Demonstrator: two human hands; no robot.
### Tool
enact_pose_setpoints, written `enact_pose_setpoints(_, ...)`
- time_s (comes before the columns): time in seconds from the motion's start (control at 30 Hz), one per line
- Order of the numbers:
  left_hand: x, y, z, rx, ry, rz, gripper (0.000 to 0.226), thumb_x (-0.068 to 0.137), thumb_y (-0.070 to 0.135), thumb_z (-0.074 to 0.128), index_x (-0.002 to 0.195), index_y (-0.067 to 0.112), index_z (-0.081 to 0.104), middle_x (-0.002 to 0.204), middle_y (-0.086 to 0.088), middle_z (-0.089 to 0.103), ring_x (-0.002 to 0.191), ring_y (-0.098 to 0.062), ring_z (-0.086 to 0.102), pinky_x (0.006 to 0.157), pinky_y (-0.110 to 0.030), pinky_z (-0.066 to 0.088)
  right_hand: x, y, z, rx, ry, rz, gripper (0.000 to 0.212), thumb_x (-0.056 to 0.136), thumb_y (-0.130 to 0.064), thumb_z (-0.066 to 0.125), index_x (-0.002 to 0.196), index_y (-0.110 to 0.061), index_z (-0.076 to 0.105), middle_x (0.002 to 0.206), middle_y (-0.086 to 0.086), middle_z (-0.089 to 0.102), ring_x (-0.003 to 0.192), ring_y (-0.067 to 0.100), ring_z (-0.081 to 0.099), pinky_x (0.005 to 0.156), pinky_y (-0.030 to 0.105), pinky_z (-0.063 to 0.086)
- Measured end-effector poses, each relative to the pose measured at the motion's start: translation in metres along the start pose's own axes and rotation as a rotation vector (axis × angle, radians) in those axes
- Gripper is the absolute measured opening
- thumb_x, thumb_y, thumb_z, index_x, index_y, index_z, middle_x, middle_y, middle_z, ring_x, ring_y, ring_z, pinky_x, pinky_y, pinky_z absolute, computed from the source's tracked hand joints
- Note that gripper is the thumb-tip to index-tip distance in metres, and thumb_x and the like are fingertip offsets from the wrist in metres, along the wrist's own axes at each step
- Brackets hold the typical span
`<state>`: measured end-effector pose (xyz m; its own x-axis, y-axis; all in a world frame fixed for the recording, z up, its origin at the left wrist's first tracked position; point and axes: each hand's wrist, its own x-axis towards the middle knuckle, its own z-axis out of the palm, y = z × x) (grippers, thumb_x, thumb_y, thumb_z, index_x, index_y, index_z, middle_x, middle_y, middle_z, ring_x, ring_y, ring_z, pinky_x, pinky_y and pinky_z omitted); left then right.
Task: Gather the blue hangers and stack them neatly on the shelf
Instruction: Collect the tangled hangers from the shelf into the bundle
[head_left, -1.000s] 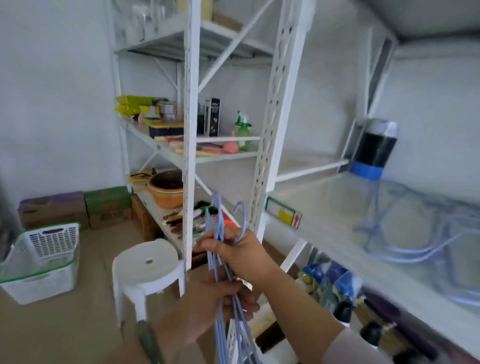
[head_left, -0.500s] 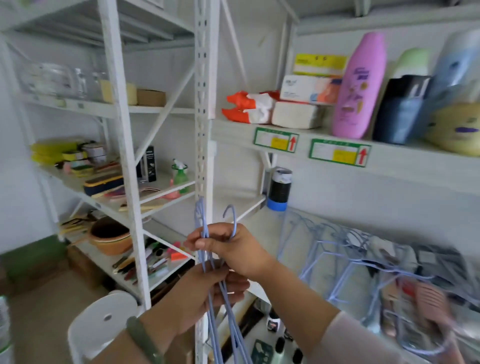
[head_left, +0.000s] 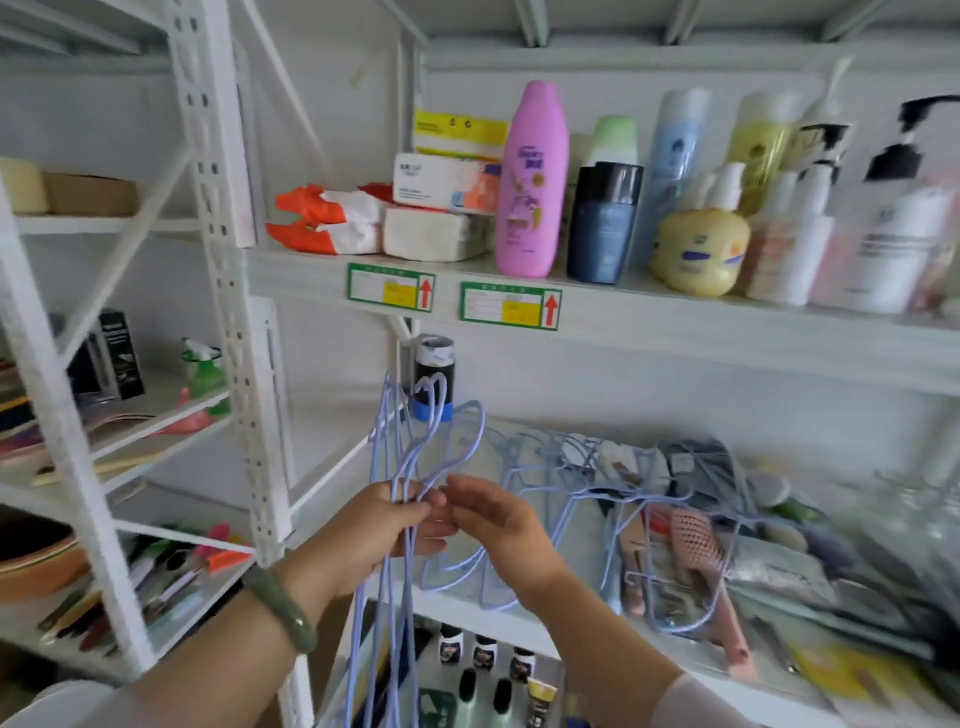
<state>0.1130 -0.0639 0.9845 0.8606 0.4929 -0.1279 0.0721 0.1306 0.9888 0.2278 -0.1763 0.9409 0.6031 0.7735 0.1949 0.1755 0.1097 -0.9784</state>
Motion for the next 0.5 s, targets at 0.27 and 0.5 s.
enact_pose_setpoints(0.27,0.098,0.01,0.009,0.117,-0.025,-0.016,0.025,0.096,-0.003,0.038,0.081,0.007,0.055,0.081,-0.008,0.072,0.063,-0.011,0.073,0.063,-0.027,0.06,0.071,0.08,-0.055,-0.266,0.134,0.223,0.035,0.091,0.01,0.042,0.114,-0.008,0.061,0.102,0.007,0.062,0.081,0.007,0.062,0.069,0.013,0.048)
enact_pose_setpoints(0.5,0.153,0.006,0.018,0.165,-0.041,-0.067,0.023,0.095,-0.003,0.041,0.078,0.007,0.054,0.082,-0.01,0.069,0.061,-0.009,0.071,0.061,-0.025,0.059,0.088,0.109,-0.055,-0.653,0.144,0.358,0.043,0.087,0.0,0.042,0.121,-0.016,0.062,0.105,0.008,0.061,0.06,-0.009,0.057,0.06,0.008,0.046)
